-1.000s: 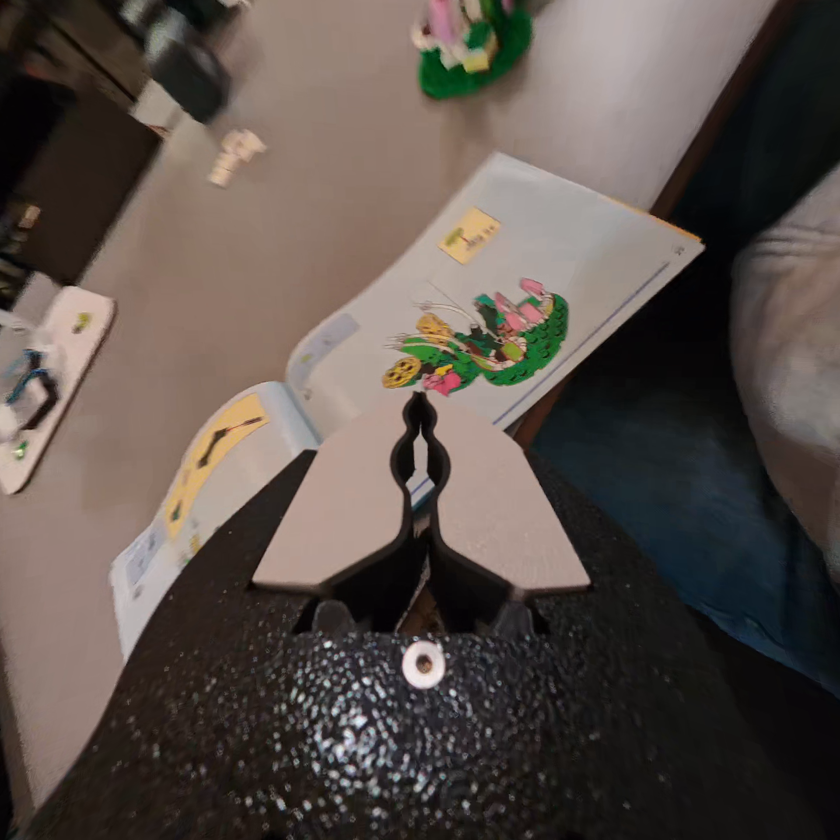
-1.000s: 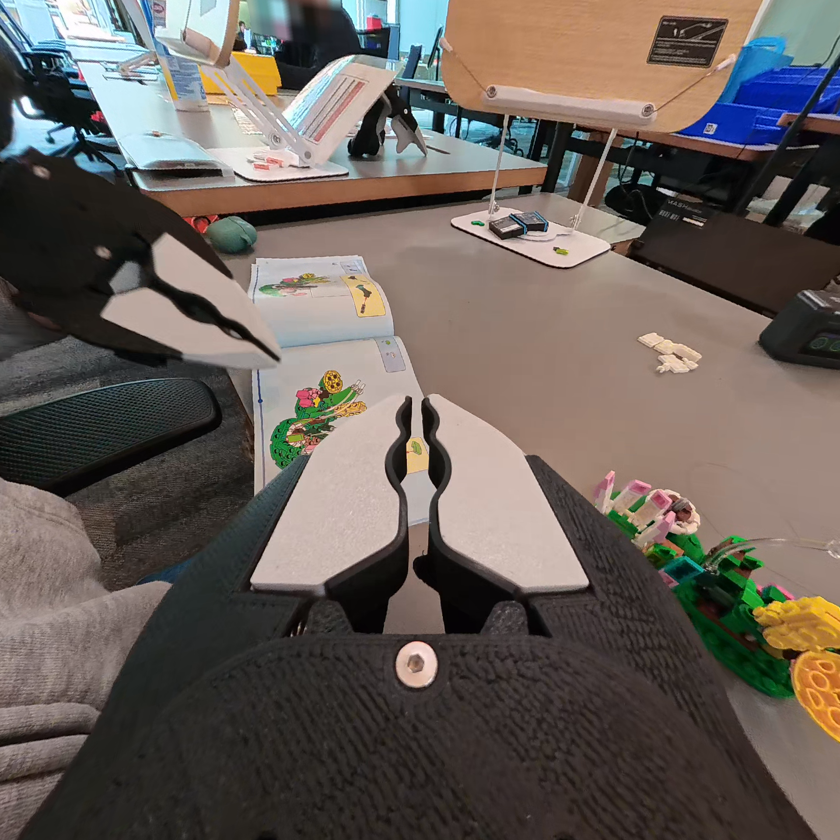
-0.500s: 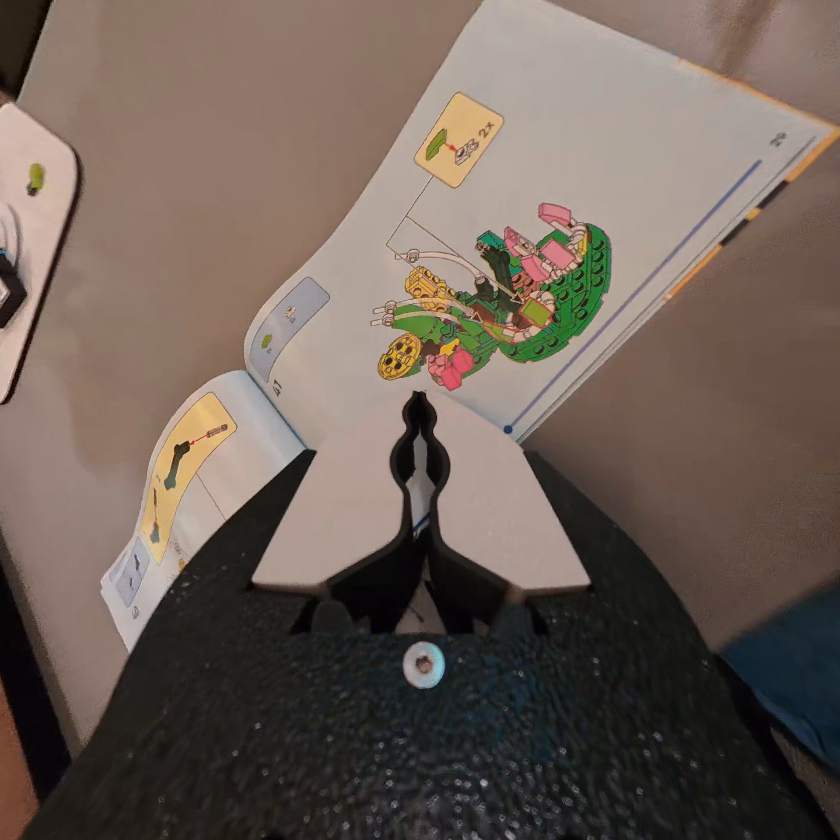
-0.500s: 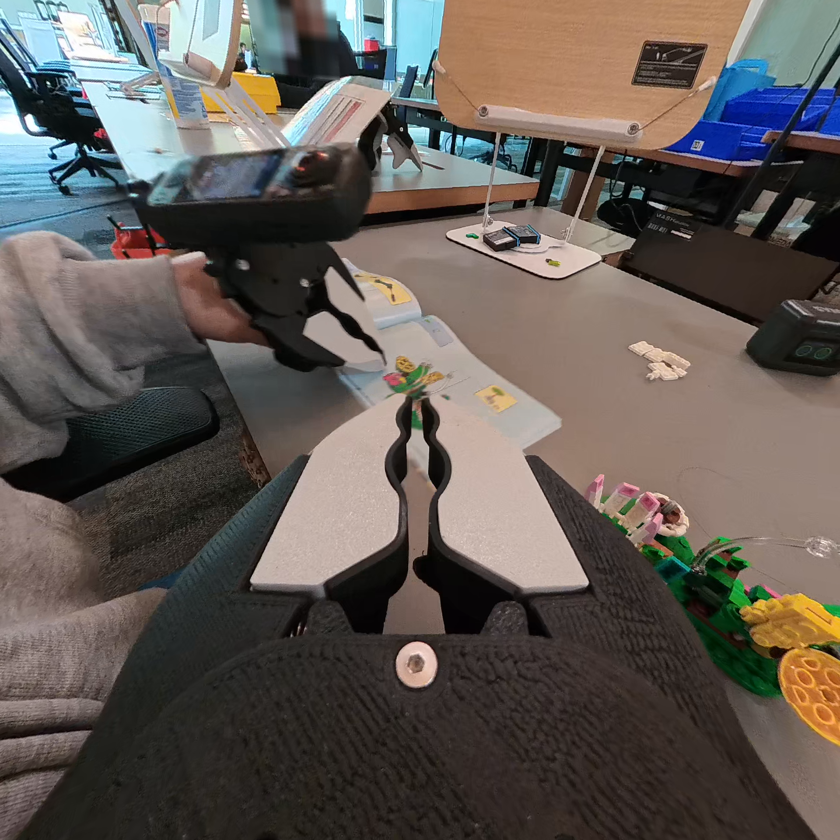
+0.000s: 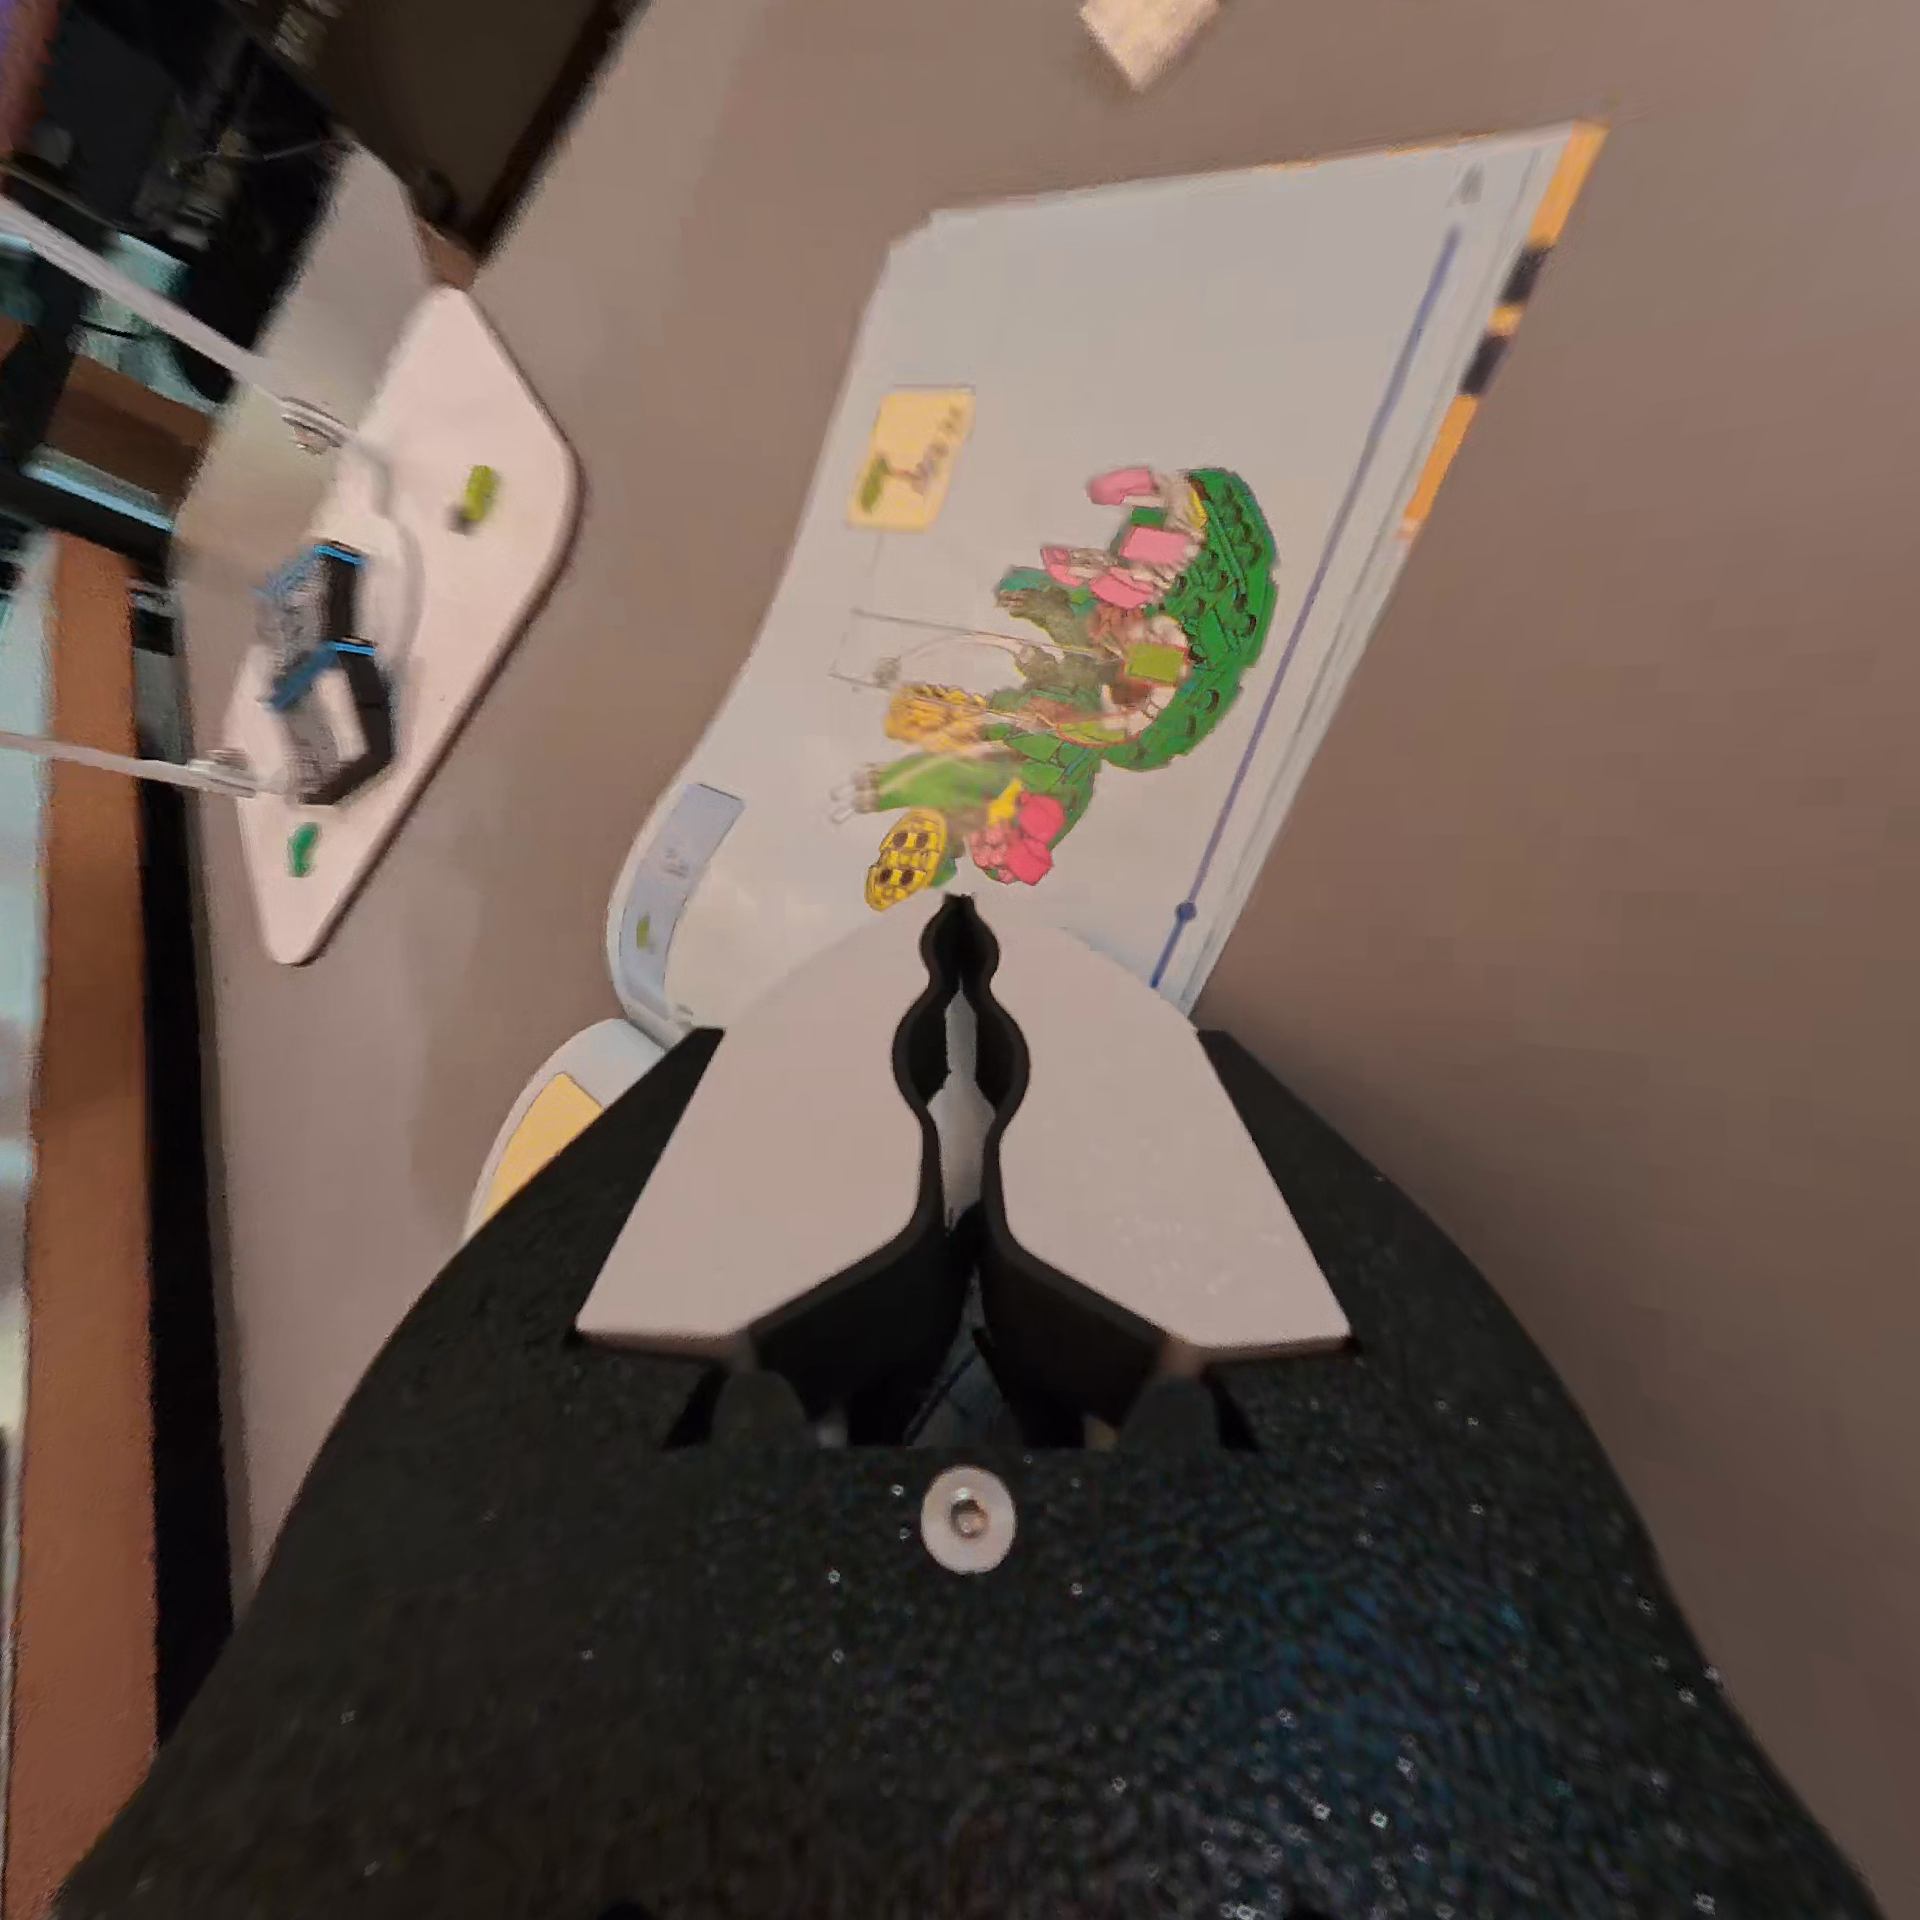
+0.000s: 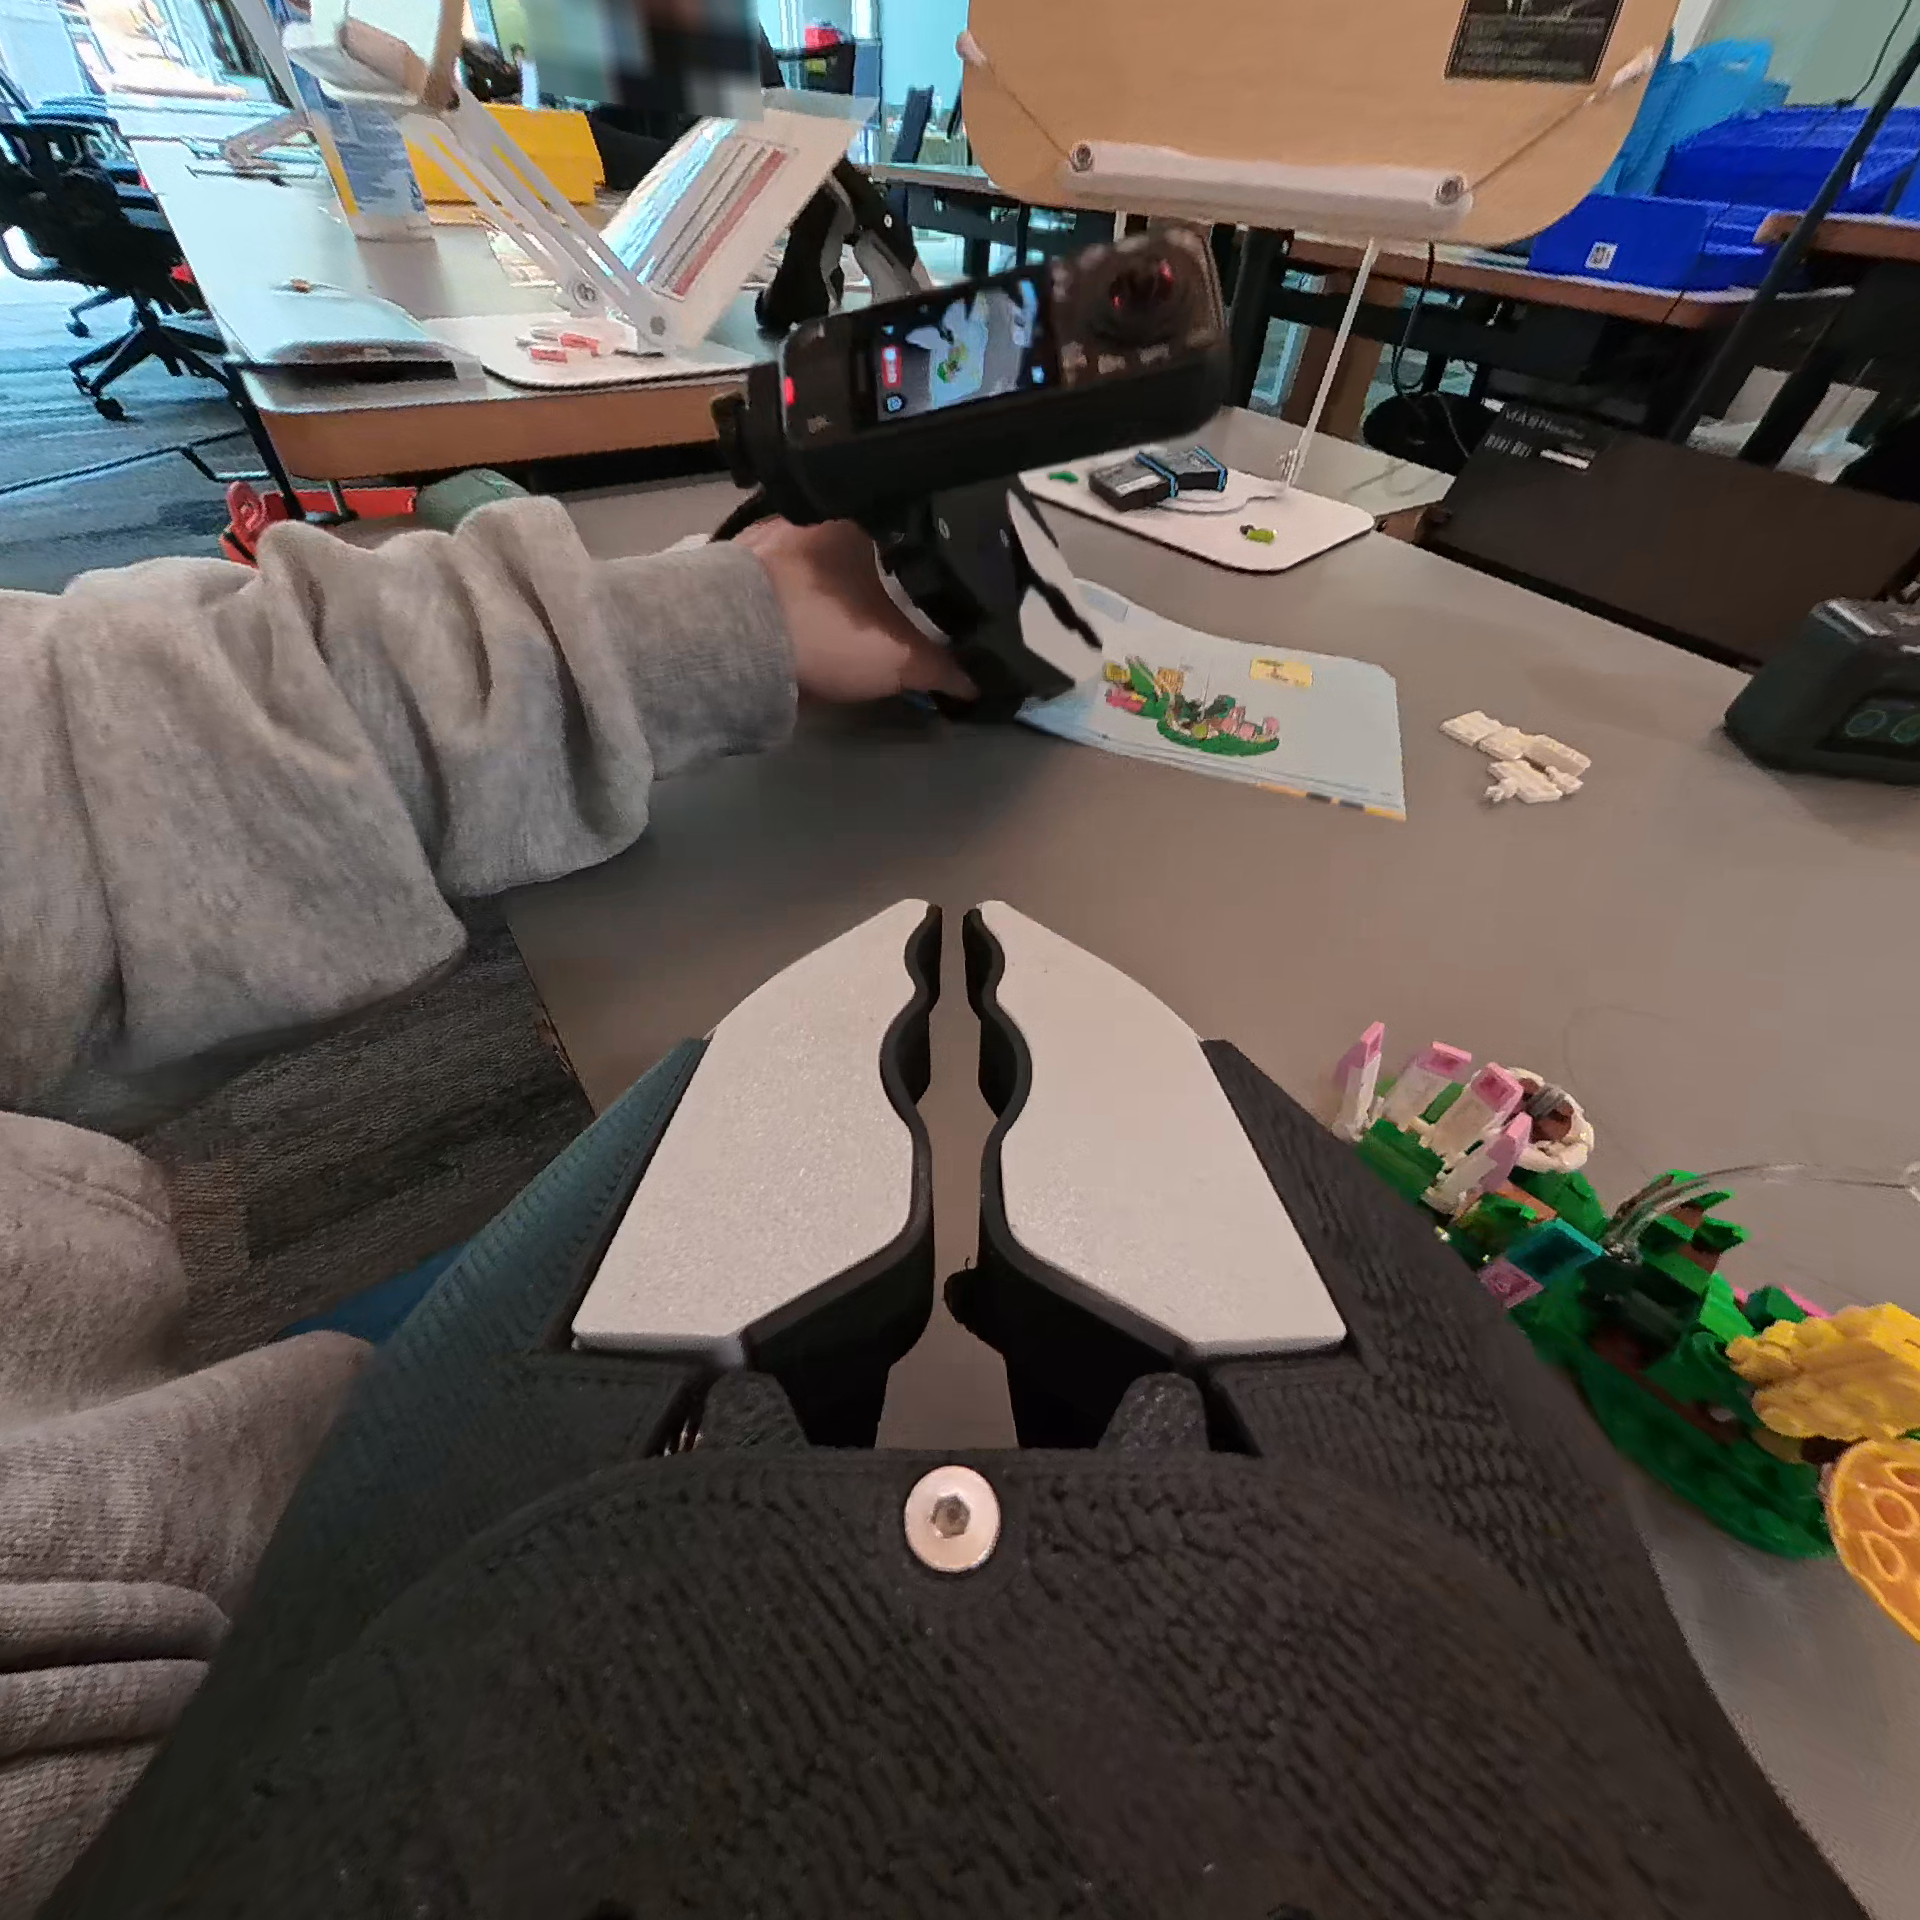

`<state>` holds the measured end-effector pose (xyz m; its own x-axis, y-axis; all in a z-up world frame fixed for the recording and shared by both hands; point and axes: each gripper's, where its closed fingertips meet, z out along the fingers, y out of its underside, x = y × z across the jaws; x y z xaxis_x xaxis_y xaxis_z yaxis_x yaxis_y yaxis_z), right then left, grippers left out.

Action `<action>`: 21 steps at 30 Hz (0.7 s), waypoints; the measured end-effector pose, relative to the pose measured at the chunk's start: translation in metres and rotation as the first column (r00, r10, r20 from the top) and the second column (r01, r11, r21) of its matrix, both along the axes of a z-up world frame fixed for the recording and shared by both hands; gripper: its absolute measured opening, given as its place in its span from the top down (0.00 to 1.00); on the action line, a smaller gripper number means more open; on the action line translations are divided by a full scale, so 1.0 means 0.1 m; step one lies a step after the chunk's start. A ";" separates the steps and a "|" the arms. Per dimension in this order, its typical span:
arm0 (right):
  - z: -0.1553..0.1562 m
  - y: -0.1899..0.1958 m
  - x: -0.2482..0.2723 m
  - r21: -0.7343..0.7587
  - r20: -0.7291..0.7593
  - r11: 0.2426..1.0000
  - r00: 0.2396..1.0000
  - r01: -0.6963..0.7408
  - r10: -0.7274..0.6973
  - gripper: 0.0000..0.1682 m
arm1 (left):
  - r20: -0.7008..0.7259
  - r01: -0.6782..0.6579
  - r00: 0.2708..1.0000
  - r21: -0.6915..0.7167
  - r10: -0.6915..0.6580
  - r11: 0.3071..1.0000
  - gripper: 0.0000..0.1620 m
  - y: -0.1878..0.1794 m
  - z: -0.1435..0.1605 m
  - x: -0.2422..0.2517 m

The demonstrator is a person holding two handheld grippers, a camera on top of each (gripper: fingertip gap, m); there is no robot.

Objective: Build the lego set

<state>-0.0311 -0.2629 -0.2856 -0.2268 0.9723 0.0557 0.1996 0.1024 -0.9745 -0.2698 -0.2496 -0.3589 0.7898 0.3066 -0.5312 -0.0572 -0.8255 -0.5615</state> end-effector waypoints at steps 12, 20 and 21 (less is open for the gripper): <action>0.18 -0.02 -0.37 0.012 -0.207 1.000 0.978 -0.019 0.021 0.96 | -0.185 0.249 0.968 0.616 -0.170 0.747 1.00 0.20 0.80 0.57; 0.37 -0.20 -0.80 0.161 -0.347 0.987 0.937 0.013 0.044 0.97 | -0.194 0.249 0.968 0.659 -0.159 0.710 1.00 0.13 0.83 0.52; 0.39 -0.18 -0.83 0.190 -0.367 0.981 0.930 0.042 0.031 0.98 | -0.199 0.243 0.969 0.663 -0.146 0.708 1.00 0.11 0.84 0.51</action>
<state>-0.1138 -0.2807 -0.2471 -0.1494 0.9360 0.3186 -0.1670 0.2937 -0.9412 -0.2188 -0.2387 -0.2751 0.8163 0.4691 -0.3371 -0.2805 -0.1882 -0.9412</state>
